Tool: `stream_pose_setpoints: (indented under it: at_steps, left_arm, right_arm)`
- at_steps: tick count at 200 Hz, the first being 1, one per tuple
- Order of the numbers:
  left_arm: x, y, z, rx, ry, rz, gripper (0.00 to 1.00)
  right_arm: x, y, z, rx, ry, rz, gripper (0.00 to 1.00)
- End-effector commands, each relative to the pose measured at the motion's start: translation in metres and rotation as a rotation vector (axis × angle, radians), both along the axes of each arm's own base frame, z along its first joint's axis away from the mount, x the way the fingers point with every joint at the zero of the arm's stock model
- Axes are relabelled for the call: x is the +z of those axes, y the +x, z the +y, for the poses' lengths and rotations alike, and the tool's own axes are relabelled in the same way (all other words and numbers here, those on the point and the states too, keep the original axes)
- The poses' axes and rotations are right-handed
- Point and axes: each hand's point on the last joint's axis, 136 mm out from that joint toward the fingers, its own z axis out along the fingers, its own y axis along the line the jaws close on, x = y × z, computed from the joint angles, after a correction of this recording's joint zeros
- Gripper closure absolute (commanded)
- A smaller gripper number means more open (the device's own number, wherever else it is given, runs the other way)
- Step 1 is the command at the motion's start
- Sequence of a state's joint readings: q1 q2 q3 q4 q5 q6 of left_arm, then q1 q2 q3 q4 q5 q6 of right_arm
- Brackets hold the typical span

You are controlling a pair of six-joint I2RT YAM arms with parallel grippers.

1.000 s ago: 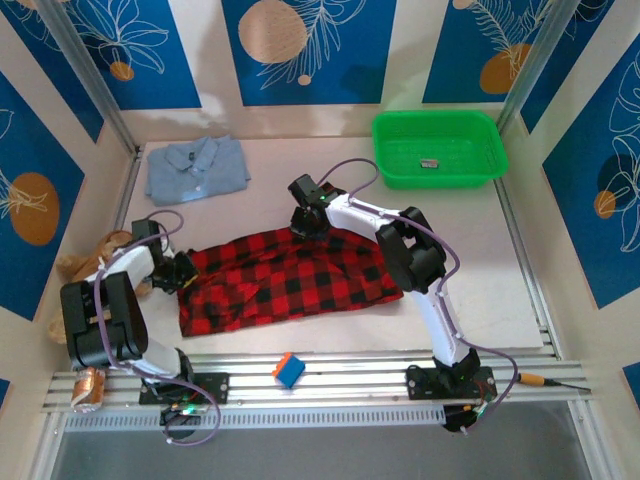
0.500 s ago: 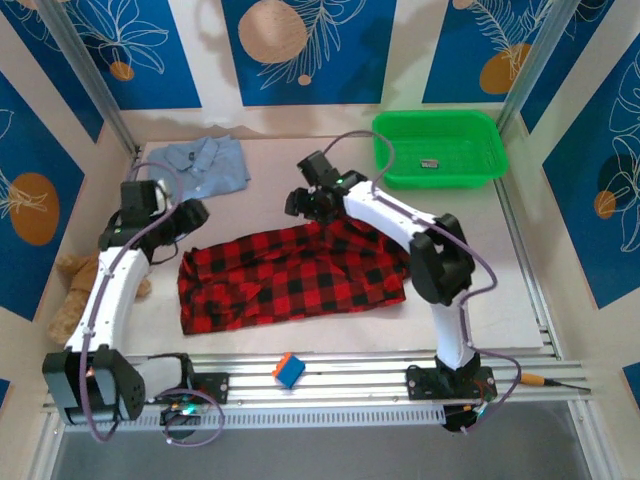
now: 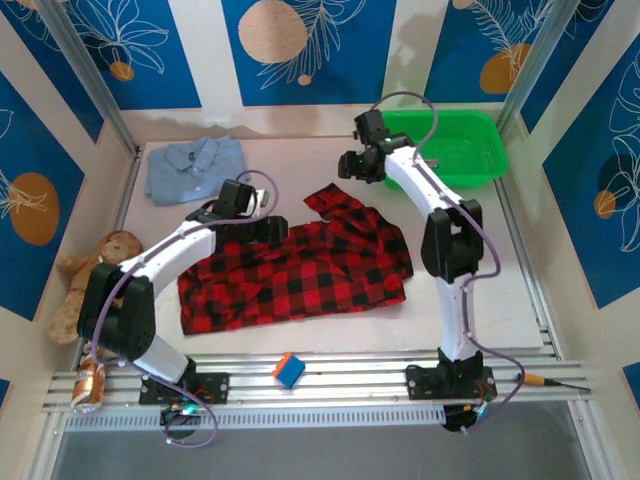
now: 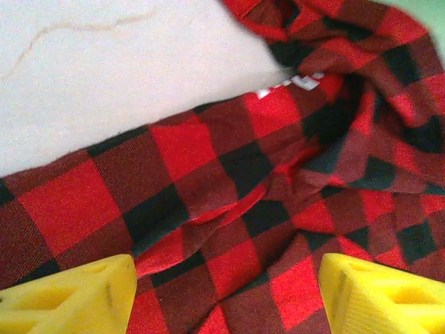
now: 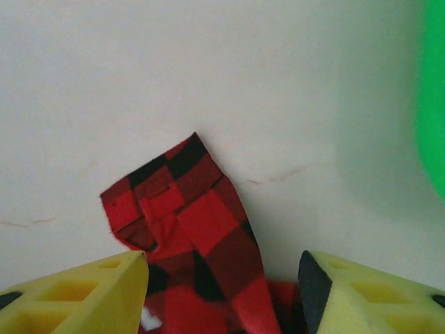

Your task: Fold and stack the long sleeve shirts

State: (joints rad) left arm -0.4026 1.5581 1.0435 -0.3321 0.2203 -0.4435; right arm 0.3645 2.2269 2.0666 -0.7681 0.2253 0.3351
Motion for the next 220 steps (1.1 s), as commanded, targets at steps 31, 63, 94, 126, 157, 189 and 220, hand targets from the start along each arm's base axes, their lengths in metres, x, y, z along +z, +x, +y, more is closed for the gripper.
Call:
stream_pose_setpoints:
  at_steps: [31,63,94,126,157,189,220]
  left_arm:
    - [-0.053,-0.019,0.006,0.002,0.025,0.097,0.31]
    - [-0.076,-0.023,0.016,0.018,0.076,0.137,0.3]
    - [-0.094,-0.024,0.024,0.046,0.092,0.175,0.31]
    - [-0.105,-0.026,0.028,0.062,0.085,0.194,0.31]
    - [-0.109,-0.025,0.03,0.064,0.085,0.199,0.32]
    - [-0.116,-0.024,0.032,0.071,0.074,0.211,0.32]
    - [-0.116,-0.015,0.033,0.082,0.056,0.205,0.32]
  right_arm:
    - [-0.044,0.024,0.032,0.188,-0.156,-0.002,0.41]
    - [-0.069,0.034,0.038,0.215,-0.175,0.015,0.41]
    - [-0.086,0.037,0.038,0.221,-0.195,0.028,0.41]
    - [-0.099,0.04,0.04,0.236,-0.175,0.043,0.41]
    - [-0.11,0.044,0.04,0.238,-0.152,0.06,0.46]
    - [-0.117,0.044,0.043,0.229,-0.119,0.074,0.73]
    - [-0.095,0.064,0.04,0.142,-0.049,0.011,0.95]
